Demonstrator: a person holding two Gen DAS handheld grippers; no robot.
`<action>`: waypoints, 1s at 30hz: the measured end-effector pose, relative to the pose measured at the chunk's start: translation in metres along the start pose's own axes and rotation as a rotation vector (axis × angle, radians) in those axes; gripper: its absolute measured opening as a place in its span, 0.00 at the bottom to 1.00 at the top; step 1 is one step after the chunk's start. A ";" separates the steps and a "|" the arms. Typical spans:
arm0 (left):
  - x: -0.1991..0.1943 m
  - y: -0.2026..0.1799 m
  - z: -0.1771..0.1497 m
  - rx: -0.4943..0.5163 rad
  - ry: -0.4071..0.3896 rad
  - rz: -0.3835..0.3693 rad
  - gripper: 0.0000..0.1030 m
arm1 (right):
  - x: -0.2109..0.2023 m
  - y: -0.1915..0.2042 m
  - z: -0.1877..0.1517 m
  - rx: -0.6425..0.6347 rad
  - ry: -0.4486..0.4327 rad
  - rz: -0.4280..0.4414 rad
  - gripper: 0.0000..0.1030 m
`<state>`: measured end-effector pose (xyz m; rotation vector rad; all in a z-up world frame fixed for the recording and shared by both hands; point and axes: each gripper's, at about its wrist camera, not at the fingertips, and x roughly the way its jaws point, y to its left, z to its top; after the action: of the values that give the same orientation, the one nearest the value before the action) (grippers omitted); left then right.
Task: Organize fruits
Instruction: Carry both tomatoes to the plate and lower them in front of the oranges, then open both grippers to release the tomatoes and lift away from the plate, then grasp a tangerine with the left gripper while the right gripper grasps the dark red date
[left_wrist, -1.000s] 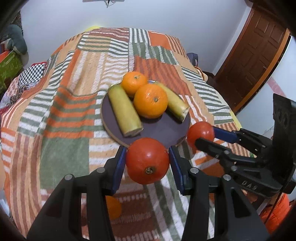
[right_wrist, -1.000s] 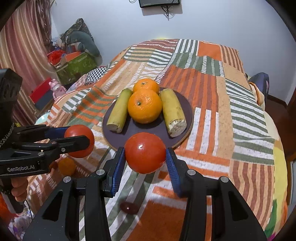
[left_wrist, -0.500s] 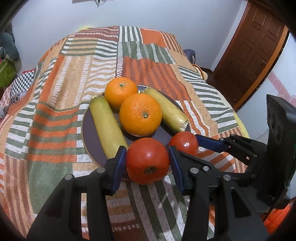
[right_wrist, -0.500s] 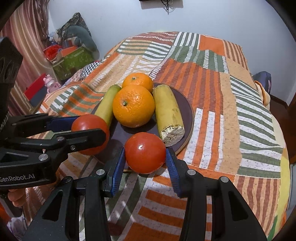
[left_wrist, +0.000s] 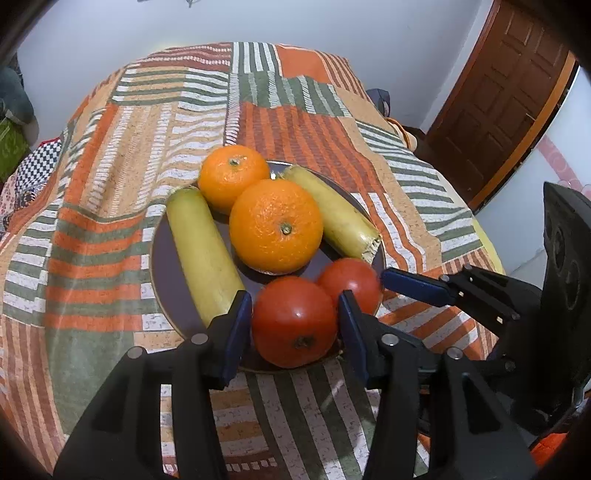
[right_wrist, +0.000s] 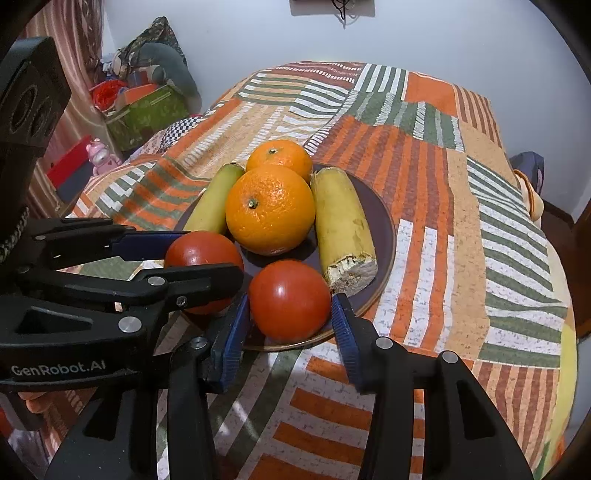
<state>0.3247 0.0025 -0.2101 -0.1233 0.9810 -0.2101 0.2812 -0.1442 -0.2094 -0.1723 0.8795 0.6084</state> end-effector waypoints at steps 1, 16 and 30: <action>-0.003 0.000 0.000 0.001 -0.009 0.004 0.52 | -0.001 0.000 0.000 0.002 0.000 -0.001 0.43; -0.098 0.009 -0.016 0.009 -0.149 0.070 0.55 | -0.056 0.010 -0.008 0.011 -0.074 -0.030 0.48; -0.136 0.029 -0.076 0.011 -0.123 0.126 0.55 | -0.091 0.035 -0.034 -0.006 -0.091 -0.038 0.48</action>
<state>0.1911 0.0613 -0.1473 -0.0631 0.8621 -0.0910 0.1947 -0.1671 -0.1574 -0.1647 0.7848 0.5789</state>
